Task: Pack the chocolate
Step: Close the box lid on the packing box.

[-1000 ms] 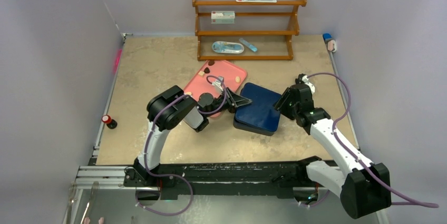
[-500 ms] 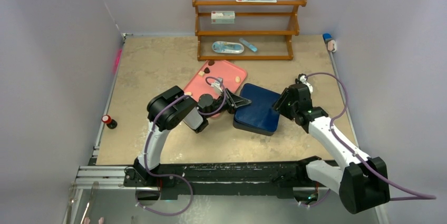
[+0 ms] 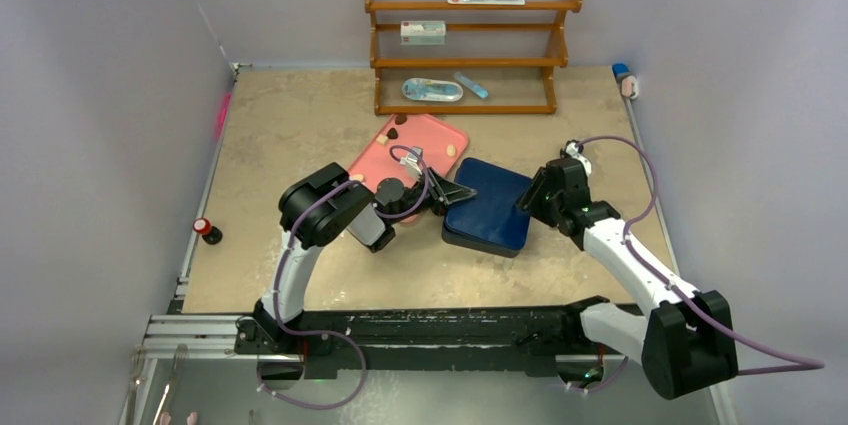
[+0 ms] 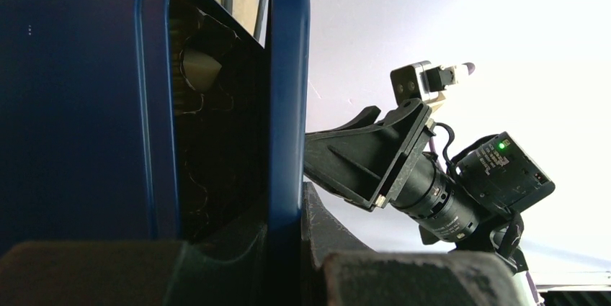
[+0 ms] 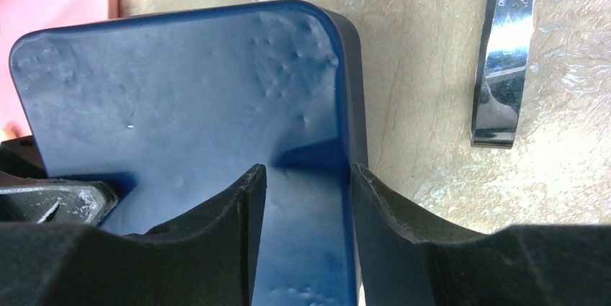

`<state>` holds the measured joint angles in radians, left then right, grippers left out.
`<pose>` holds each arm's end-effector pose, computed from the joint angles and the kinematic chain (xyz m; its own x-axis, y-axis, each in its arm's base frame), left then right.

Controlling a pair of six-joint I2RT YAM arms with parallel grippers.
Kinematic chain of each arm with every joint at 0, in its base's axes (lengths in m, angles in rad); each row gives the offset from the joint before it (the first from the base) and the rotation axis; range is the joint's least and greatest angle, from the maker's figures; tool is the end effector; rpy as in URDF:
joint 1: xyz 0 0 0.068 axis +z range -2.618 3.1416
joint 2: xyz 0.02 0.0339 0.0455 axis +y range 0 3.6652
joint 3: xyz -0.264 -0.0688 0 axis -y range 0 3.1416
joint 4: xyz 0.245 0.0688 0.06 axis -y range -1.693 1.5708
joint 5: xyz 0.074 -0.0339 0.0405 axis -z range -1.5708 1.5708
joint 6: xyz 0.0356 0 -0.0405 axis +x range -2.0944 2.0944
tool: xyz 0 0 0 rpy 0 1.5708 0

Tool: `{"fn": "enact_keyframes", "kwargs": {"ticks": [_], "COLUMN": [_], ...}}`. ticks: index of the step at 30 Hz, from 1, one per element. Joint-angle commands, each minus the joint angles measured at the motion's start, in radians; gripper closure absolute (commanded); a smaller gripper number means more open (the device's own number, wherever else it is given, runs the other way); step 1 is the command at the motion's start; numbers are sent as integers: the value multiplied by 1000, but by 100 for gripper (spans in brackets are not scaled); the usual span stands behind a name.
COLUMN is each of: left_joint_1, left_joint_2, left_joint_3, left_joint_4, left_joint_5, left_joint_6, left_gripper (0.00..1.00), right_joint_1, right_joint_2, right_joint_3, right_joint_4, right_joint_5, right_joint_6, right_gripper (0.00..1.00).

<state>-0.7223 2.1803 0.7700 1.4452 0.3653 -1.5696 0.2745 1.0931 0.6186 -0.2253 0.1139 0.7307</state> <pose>0.2742 -0.2586 0.1014 -0.8853 -0.4648 -0.0137 0.0272 -0.0225 -0.9994 0.2202 0.0578 0.2189 -0.5856 0.5240 -0.6185 0.2755 0.8462 0.4560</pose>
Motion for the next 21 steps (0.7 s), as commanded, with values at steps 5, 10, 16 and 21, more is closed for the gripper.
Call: {"fn": "enact_keyframes", "kwargs": {"ticks": [5,10,16,21], "left_joint_1": [1,7,14,22], "left_joint_2": [-5,-2,-6,-8], "left_joint_3": [-3,-1,-10,-19], "left_joint_4": [64,64,64,64], "left_joint_5": [4,7,9,15], "left_joint_6": [8,5,3,2], "left_gripper": [92,81,71,68], "right_joint_1": [6,6,6,6], "right_joint_2": [18,28,39,42], "right_joint_3": [10,16,22,26], "right_joint_4": [20,23,27,27], "right_joint_5": [-29,-31,-32,-30], "right_joint_6": [-12,-17,-18,-17], "right_gripper": [52,52,52,52]}}
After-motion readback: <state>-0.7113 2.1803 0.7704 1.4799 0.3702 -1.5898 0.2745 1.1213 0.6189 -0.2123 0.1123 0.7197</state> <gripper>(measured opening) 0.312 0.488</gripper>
